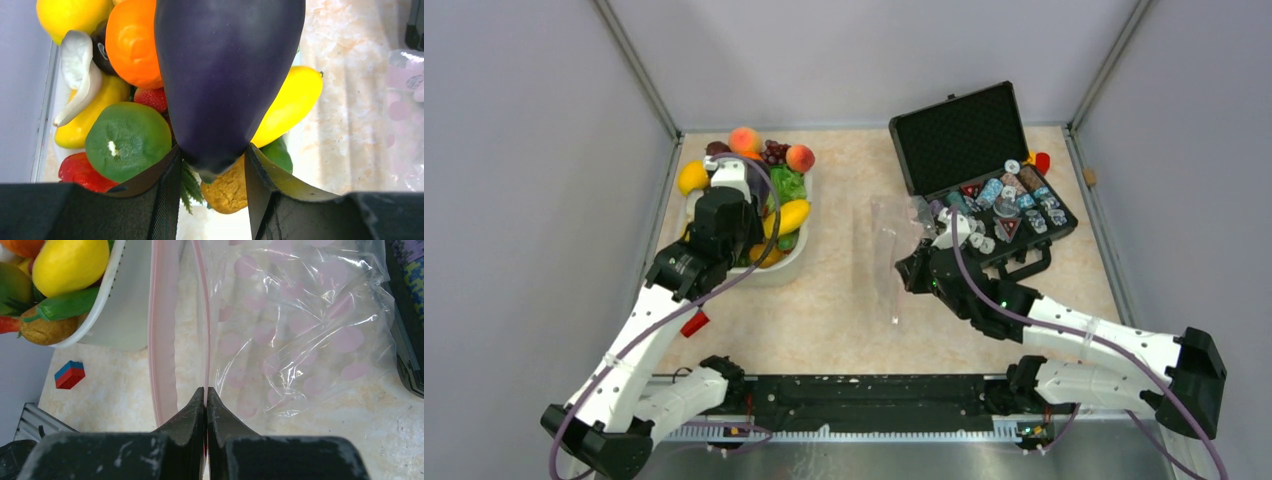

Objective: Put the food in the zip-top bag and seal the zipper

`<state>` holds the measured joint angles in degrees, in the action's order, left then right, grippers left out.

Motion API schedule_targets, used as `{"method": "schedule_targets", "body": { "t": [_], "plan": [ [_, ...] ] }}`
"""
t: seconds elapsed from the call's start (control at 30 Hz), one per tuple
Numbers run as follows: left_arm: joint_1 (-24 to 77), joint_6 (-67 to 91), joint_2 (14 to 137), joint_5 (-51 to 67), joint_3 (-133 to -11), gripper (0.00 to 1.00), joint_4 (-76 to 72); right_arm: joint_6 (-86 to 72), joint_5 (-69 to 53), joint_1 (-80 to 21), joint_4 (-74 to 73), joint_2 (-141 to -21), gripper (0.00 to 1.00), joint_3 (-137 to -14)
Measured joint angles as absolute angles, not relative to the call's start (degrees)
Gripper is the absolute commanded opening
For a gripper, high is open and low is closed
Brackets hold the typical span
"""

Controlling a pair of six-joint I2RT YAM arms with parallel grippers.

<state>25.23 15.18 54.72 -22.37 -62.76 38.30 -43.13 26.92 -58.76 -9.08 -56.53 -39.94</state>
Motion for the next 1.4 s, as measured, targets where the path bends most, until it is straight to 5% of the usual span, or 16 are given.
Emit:
{"method": "schedule_targets", "body": {
  "t": [0.1, 0.37, 0.6, 0.77, 1.13, 1.4],
  "plan": [
    [24.95, 14.74, 53.98, -22.63, -62.43, 0.38, 39.59, -42.76, 26.55, -58.74, -8.91, -56.53, 0.0, -40.34],
    [24.77, 13.93, 56.97, -22.41, -62.43, 0.38, 41.85, -41.52, 25.21, -58.76, -8.21, -57.63, 0.0, -41.85],
    [24.71, 13.15, 57.6, -22.63, -62.43, 0.66, 42.15, -41.06, 24.12, -58.74, -7.86, -57.84, 0.0, -42.15],
    [24.67, 12.64, 57.67, -22.81, -62.46, 0.74, 42.17, -41.04, 23.86, -58.76, -7.55, -58.5, 0.0, -42.17],
    [24.56, 12.56, 53.23, -14.28, -63.35, 0.74, 41.54, -40.93, 23.11, -58.76, -6.83, -60.12, 0.0, -42.81],
    [28.93, 20.23, 48.6, 15.57, -61.19, 0.73, 28.53, -41.28, 23.03, -58.74, -5.3, -62.81, 0.0, -44.82]
  ]
}}
